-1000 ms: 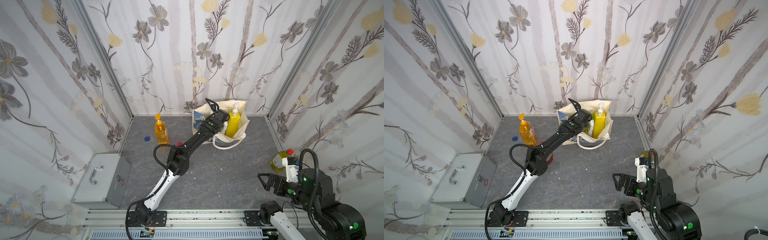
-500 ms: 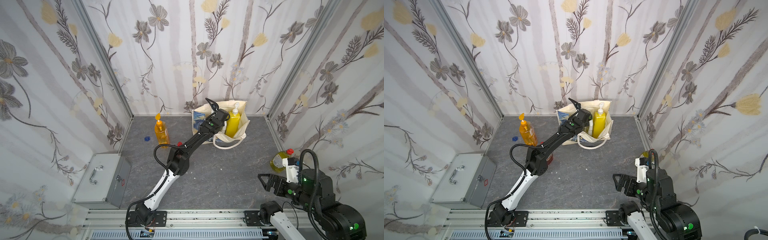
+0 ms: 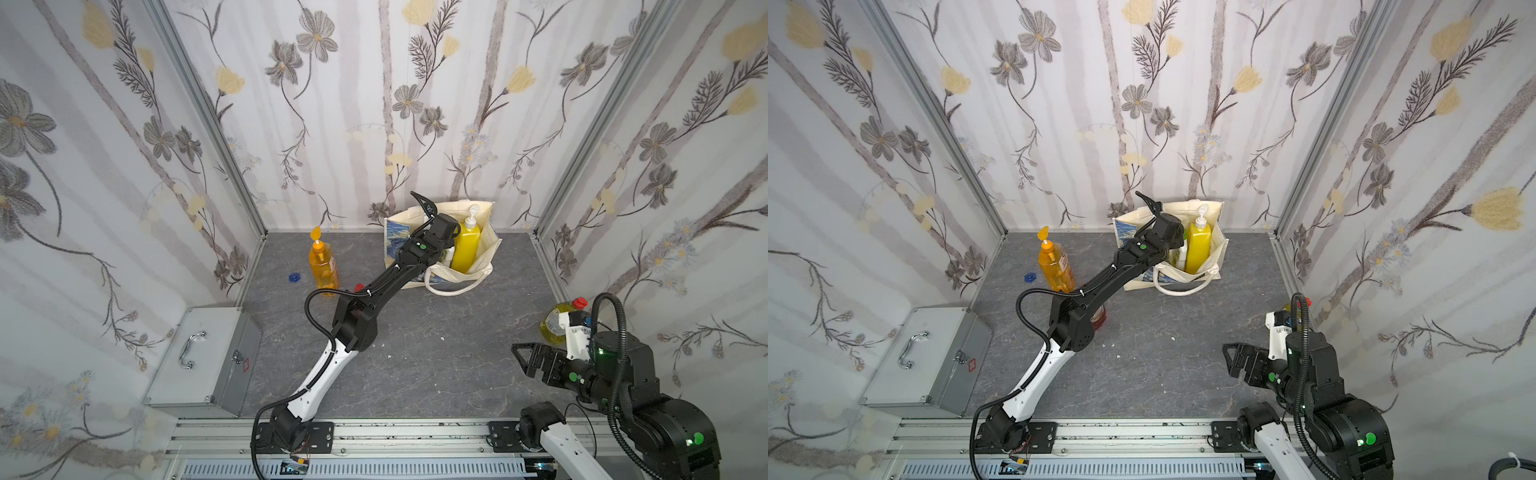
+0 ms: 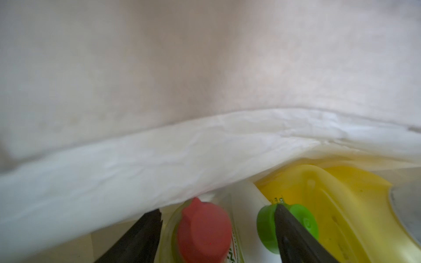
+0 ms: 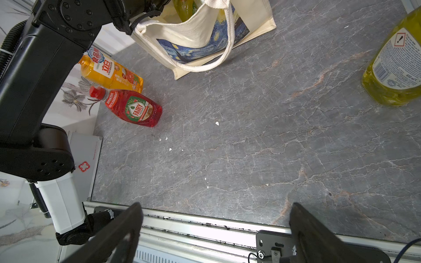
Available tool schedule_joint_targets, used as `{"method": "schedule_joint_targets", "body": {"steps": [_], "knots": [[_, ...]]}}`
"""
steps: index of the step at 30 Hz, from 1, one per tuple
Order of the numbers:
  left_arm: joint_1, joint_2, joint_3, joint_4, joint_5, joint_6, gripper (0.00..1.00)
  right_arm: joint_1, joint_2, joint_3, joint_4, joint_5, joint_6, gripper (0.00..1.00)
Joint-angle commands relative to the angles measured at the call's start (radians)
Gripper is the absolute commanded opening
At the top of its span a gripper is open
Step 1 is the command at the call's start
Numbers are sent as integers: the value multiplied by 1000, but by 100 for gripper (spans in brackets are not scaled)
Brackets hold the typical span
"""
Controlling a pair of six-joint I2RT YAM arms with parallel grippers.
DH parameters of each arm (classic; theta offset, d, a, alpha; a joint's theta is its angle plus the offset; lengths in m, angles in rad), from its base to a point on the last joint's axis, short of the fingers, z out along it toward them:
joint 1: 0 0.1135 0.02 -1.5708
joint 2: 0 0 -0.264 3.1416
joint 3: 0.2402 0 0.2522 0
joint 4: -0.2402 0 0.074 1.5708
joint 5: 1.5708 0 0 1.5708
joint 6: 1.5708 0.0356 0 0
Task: Pack dish soap into the shopping bag
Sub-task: Place the bottle of dish soap in the shopping bag.
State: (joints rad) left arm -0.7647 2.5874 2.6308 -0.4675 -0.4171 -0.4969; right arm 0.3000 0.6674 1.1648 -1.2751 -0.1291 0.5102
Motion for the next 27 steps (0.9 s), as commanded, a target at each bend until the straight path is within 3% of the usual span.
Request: {"method": "schedule_joint_targets", "body": {"steps": [1, 8, 10, 21, 27], "knots": [[-7, -27, 3, 27, -5, -2, 82, -1, 13, -6, 69, -7, -12, 100], [-33, -87, -47, 14, -62, -3, 90, -1, 34, -19, 114, -26, -34, 100], [-39, -118, -85, 28, -76, -1, 100, 0, 40, -20, 125, -32, -42, 100], [-69, -239, -148, 25, -126, 54, 100, 0, 69, -34, 184, -78, -97, 100], [-108, -311, -169, 39, -143, 148, 100, -1, 79, -42, 231, -117, -105, 100]]}}
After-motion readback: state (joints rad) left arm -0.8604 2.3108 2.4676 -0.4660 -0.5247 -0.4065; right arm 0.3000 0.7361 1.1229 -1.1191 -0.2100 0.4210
